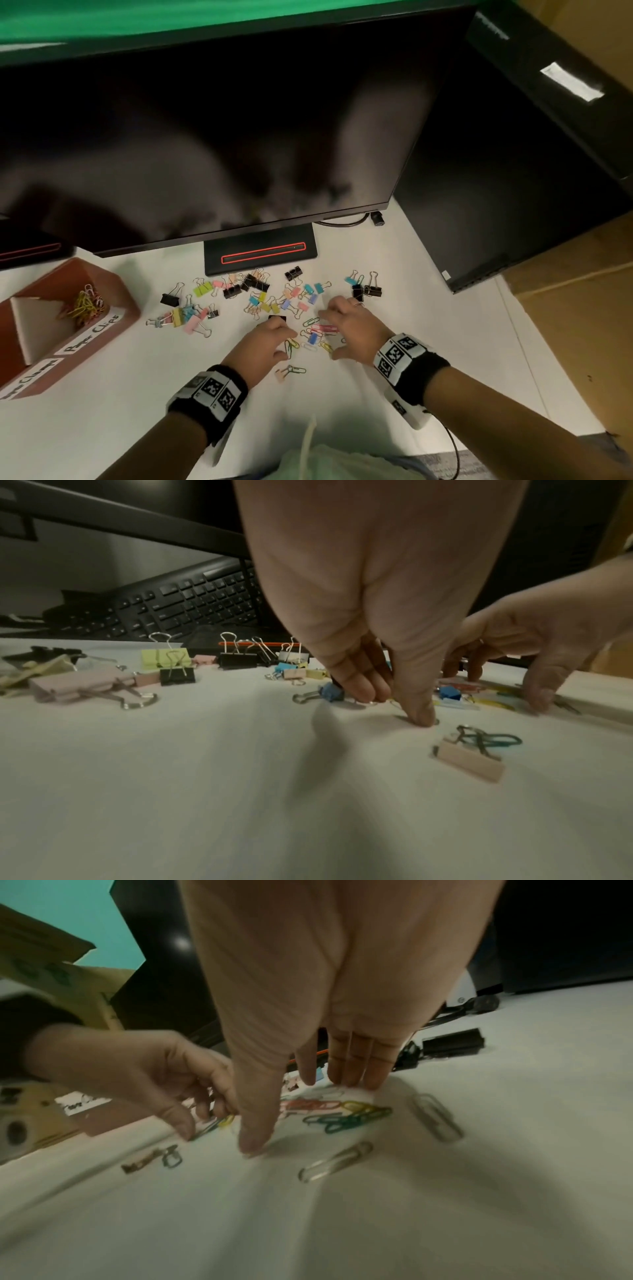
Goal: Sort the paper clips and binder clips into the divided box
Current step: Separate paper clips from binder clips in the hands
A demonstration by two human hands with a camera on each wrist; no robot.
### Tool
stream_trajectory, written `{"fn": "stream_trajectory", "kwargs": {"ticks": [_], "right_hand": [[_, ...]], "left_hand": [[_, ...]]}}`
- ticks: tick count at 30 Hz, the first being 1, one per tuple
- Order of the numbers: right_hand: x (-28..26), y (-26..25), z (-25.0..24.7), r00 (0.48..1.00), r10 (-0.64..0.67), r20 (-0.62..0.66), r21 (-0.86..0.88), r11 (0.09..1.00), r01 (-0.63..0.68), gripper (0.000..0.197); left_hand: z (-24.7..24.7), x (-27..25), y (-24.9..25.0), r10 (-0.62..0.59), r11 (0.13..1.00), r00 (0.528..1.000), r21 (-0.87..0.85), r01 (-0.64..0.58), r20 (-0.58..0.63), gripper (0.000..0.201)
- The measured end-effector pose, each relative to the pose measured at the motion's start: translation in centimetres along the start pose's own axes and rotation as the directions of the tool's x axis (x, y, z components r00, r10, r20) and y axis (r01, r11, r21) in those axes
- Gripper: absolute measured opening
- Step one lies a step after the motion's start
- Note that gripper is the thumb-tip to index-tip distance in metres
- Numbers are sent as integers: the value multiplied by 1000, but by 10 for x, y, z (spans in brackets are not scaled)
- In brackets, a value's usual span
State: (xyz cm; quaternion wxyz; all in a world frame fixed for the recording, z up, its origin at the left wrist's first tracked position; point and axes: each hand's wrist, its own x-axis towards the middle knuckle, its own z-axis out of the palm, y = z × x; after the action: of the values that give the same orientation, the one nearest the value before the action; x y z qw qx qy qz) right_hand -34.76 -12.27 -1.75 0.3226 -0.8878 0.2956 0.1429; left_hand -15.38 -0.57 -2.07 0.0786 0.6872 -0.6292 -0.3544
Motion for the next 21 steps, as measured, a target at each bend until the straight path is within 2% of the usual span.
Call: {"fn": "stream_trajectory", "kwargs": {"ticks": [4,8,17,21], "right_hand": [[8,-7,2,1000,-5,-24,73,997,7,50],[15,-6,-4,999,24,-26,91,996,-21,25],[18,-8,-9,998,65,-14,96,993,-63,22],[18,-8,-8,994,106,31,59,992,-108,24]], "left_hand": [[2,7,7,-3,999,999,38,4,-42,19],[2,11,12,-8,996,1000,88,9,-5,14],[0,15,13,-38,997,999,62,36,35,2],[0,10,11,-12,1000,1000,-16,12,27,8]]}}
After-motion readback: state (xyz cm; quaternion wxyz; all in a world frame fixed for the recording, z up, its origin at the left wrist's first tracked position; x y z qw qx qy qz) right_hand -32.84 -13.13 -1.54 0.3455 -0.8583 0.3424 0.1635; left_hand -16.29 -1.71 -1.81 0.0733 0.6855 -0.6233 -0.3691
